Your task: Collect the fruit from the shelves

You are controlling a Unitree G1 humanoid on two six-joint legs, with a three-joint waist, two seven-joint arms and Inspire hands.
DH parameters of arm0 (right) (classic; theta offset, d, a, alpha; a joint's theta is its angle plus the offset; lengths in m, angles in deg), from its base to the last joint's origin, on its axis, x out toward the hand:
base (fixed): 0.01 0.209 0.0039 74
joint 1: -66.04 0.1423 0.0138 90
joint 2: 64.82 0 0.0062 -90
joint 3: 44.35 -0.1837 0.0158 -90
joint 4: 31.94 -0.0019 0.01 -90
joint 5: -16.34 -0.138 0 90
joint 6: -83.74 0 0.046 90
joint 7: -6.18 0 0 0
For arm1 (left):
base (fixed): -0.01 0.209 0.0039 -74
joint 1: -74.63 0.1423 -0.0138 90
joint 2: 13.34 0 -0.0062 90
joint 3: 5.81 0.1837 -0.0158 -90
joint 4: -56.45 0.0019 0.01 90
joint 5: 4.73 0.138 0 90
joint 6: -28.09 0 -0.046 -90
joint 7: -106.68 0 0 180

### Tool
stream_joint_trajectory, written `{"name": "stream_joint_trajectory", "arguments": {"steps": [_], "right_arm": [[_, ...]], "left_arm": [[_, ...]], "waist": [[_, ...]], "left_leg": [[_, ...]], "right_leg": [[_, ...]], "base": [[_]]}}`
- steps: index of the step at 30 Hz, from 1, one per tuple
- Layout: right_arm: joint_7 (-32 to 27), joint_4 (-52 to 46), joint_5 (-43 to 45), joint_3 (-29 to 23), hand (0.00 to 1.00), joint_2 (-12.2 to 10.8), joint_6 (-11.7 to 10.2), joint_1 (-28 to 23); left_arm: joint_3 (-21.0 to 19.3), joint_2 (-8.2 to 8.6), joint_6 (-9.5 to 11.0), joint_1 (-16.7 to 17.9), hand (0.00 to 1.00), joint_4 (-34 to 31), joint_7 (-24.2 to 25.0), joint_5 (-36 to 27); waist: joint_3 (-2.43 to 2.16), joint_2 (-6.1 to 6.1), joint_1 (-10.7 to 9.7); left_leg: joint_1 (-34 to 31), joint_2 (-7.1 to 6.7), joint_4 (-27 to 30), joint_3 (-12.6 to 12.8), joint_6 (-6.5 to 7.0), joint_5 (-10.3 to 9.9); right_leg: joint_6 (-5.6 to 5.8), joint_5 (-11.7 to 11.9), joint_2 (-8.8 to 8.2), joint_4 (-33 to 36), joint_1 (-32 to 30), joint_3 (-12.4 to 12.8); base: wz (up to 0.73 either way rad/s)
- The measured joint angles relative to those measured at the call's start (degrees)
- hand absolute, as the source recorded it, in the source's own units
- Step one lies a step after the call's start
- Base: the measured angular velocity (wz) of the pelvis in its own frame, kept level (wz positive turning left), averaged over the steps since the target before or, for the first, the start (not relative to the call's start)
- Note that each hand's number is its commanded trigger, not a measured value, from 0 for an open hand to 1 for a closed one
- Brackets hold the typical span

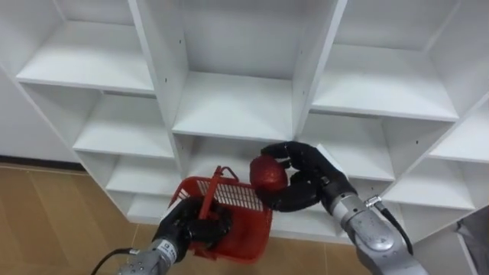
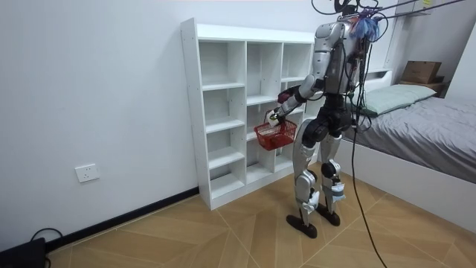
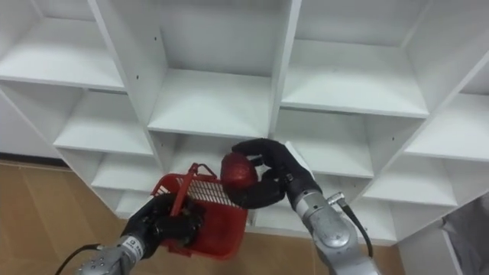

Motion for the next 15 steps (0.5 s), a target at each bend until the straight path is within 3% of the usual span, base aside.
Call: {"name": "stream_joint_trajectory", "arguments": {"steps": [2,4,10,15], "right_arm": [[0.2,0.3,0.0,0.8,1.00,0.0,0.0,-0.5],[0.5,0.7,0.7,1.4,1.00,-0.2,0.0,-0.9],[1.0,3.9,2.5,1.5,1.00,-1.5,0.0,-1.2],[0.9,4.6,4.3,1.3,1.00,-1.6,0.1,-1.8]], "left_arm": [[1.0,0.05,0.0,0.0,1.00,0.0,0.1,0.0],[1.3,0.01,0.0,0.1,1.00,0.0,0.1,0.3],[1.4,0.14,0.0,0.4,1.00,-0.3,1.4,0.7],[1.2,0.05,-0.1,1.1,1.00,-4.5,2.3,0.7]], "waist": [[0.42,0.58,0.1],[0.52,0.77,0.2],[0.45,0.80,0.2],[0.03,1.03,0.3]], "left_leg": [[-0.1,0.00,0.0,0.0,0.01,0.0],[-0.2,0.08,-0.2,0.2,-0.01,0.0],[-0.7,0.20,-0.2,0.5,-0.13,-0.1],[-1.8,0.19,0.0,0.7,-0.12,-0.1]], "right_leg": [[0.00,0.0,0.00,0.0,-0.1,0.0],[-0.01,0.0,-0.03,0.0,-0.4,0.1],[-0.05,0.0,-0.06,0.1,-1.0,0.4],[-0.06,0.0,0.10,0.3,-2.2,0.3]], "base": [[0.00],[-0.03],[-0.03],[0.00]]}}
